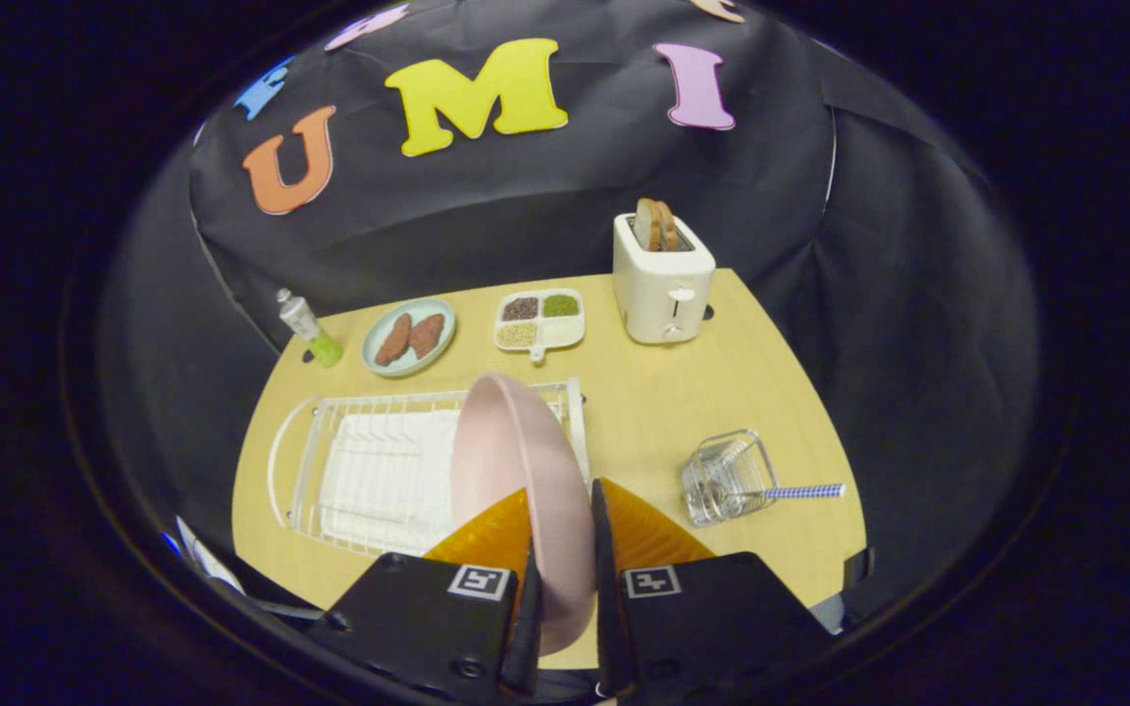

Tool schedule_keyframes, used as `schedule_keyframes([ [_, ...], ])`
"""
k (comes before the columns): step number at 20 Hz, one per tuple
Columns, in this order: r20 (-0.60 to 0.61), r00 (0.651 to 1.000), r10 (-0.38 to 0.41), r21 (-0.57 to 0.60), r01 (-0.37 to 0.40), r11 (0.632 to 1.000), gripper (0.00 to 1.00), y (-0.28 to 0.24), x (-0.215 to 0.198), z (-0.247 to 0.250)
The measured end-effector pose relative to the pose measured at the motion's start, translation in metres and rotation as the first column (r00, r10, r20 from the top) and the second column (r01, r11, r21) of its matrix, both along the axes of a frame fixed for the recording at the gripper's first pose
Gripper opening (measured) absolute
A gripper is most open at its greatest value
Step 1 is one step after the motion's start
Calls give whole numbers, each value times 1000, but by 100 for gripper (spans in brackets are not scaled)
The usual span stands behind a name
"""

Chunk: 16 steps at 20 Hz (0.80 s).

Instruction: Take the plate from the dish rack, then take the spoon from the basket and place it into the plate.

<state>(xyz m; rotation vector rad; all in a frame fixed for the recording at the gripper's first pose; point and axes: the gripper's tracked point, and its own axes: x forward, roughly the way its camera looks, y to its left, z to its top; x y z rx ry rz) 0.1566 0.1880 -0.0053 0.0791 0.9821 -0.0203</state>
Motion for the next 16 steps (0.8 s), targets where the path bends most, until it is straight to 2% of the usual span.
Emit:
schedule_keyframes([
  [2, 4, 1000, 0, 101, -1, 995, 29, -3, -28, -9],
  [6, -33, 999, -30, 282, 38, 959, 29, -14, -81, -54],
  [11, -128, 991, -45, 430, 96, 898, 29, -18, -128, -117],
  [16, -210, 976, -58, 500, 158, 851, 28, -17, -151, -172],
])
